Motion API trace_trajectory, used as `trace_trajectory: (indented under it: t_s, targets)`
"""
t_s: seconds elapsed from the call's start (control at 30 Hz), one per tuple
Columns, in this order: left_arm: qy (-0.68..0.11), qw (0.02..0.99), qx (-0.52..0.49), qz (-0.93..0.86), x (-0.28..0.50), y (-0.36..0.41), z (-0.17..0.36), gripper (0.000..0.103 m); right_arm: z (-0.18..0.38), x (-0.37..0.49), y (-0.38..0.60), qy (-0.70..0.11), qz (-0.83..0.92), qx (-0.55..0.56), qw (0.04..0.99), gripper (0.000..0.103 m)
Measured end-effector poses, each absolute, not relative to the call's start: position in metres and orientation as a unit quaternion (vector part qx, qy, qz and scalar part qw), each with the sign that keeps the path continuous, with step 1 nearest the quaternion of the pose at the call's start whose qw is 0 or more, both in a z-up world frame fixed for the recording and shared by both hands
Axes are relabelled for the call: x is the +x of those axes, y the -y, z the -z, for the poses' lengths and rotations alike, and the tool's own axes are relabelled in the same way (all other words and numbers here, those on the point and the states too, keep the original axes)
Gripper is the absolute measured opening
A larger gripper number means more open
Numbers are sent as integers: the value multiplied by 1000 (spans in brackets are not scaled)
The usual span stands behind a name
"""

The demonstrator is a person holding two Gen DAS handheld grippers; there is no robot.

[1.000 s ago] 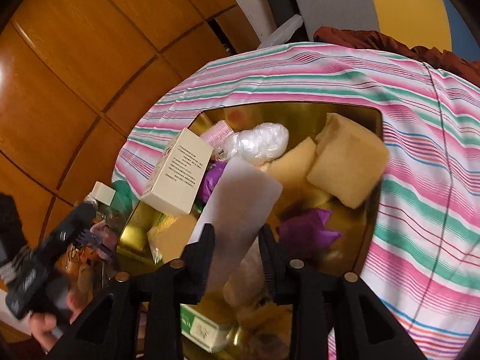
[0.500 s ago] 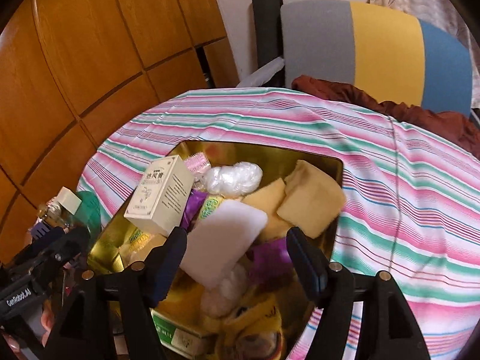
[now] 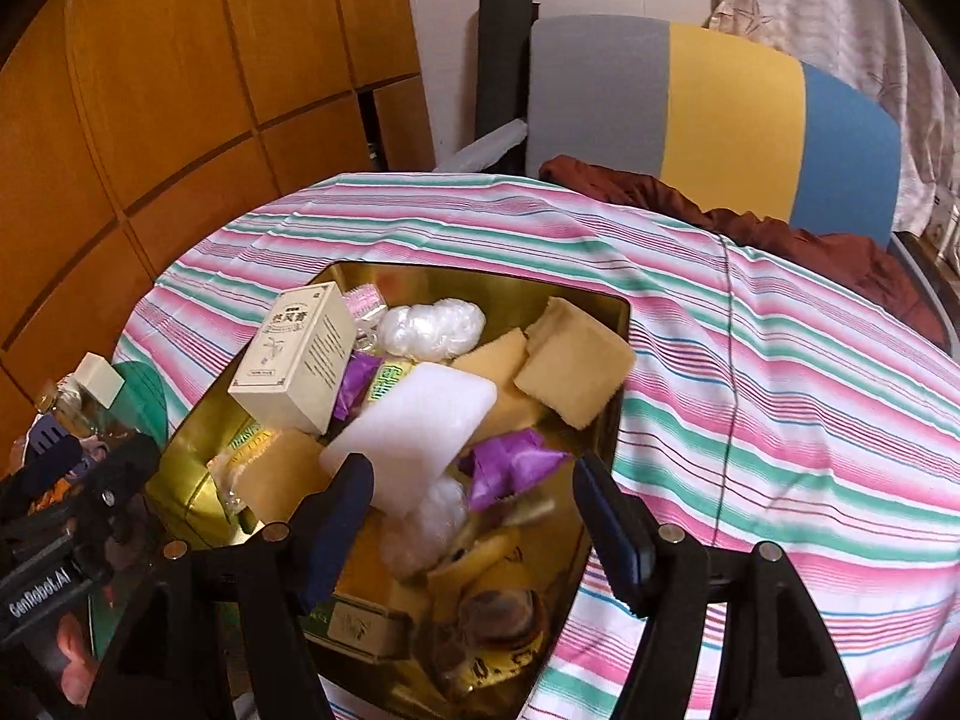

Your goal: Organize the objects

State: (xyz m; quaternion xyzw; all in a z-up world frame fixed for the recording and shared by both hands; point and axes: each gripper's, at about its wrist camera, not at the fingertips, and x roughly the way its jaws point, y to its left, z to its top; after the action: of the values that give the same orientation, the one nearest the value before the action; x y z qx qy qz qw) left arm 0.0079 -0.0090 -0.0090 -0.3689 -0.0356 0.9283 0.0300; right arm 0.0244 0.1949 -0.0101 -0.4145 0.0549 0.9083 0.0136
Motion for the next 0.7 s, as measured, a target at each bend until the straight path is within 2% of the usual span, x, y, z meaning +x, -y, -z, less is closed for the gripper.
trace_trajectory:
  t_s: [0.4,0.7]
  targets:
    - [21,6,-358,-933,15,7,1,103,5,37,-195,-62,-906,-413,70,70]
    - [-19,-16,-364,-931,22,8,4,103,0,45,-187,-80,-910,-402,66,70]
